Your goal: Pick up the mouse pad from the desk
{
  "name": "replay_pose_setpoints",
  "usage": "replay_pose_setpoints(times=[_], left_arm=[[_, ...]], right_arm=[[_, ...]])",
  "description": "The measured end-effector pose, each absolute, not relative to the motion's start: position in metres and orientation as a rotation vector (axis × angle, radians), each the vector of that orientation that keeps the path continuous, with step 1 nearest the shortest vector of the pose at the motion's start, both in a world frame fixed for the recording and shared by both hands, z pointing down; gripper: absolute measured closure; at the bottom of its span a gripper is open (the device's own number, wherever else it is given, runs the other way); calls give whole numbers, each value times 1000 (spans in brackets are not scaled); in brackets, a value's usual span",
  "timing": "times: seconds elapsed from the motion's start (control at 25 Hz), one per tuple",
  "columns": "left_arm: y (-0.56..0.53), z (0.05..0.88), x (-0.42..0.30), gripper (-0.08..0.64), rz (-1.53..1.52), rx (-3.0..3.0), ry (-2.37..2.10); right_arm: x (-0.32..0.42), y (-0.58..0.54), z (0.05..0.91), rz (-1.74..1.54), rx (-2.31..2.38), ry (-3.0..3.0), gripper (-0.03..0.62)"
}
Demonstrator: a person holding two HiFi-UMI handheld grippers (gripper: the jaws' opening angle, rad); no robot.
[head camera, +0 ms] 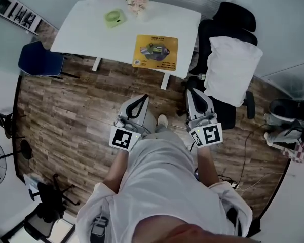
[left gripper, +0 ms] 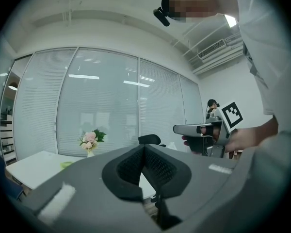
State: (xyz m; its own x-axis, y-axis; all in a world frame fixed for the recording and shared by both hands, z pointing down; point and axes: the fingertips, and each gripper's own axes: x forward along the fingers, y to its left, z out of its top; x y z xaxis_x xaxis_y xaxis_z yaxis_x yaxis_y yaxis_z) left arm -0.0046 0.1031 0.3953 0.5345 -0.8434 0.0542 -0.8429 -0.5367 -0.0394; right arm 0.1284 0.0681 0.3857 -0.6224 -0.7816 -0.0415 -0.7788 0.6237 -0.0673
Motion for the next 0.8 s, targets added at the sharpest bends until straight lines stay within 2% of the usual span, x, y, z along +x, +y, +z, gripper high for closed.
replay_pose_setpoints(times=[0.52, 0.8], left_arm=[[-16, 418, -22, 566, -214, -2754, 1522], [-96, 420, -55, 566, -101, -2745, 1546]], right_arm=[[137, -34, 405, -89, -1445, 2770, 595], [109, -105, 423, -75, -1557, 2791, 595]])
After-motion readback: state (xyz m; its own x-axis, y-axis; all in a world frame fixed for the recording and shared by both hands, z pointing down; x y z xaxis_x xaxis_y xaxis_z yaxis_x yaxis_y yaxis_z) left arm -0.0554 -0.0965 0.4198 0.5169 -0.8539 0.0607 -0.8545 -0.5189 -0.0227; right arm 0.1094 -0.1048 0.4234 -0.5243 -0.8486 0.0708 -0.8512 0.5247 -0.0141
